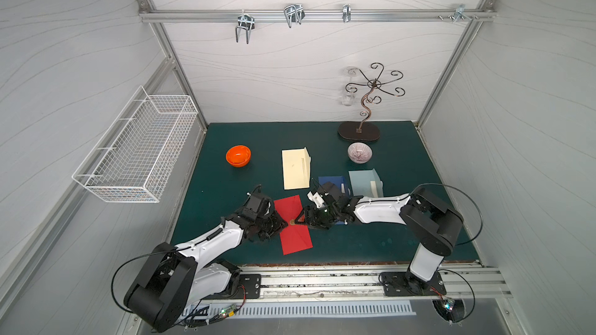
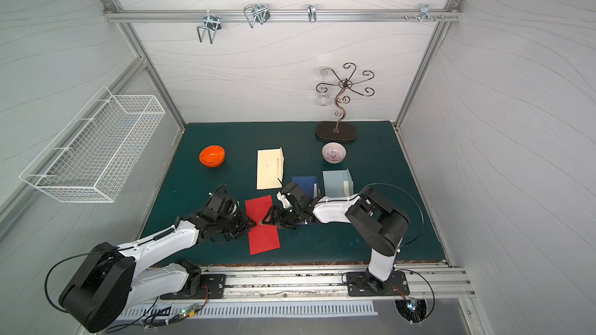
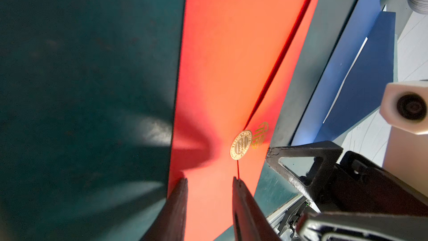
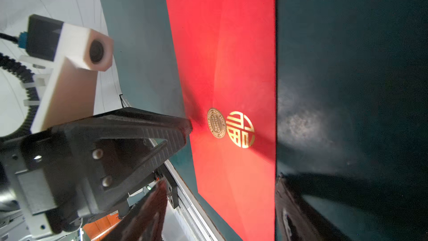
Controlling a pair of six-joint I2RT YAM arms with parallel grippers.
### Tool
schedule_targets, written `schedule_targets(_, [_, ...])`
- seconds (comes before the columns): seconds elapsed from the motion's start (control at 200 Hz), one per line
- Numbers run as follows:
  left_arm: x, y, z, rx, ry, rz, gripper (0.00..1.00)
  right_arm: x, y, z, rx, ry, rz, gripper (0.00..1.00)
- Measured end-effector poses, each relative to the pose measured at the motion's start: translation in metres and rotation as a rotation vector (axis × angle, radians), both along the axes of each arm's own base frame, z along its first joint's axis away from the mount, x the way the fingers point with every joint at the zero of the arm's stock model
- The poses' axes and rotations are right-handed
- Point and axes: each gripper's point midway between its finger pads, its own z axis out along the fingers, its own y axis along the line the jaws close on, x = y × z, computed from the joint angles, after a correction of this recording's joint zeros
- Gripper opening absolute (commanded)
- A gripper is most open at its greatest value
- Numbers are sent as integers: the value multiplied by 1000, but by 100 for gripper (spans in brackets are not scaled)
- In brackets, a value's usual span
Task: Open the envelope
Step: Pick up the envelope from the center of the board.
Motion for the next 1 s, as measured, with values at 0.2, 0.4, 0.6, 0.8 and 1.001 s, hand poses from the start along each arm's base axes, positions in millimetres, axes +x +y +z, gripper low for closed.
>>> schedule_targets(0.2, [0,-1,1,-5,0,-2,36,-2,1,1,40,-6,6,75])
schedule_targets(0.4, [-1,-1,6,-11,-15,-8,39,-2,1,1,44,-4,1,76])
schedule_targets(0.6, [4,6,24,5,-91,10,43,0,0,0,40,-6,-8,76])
schedule_targets(0.8, [5,9,22,26,-94,25,45,1,0,0,39,-6,-9,76])
schedule_targets(1.001, [2,10,8,46,-39,19,47,1,0,0,38,-1,-13,76])
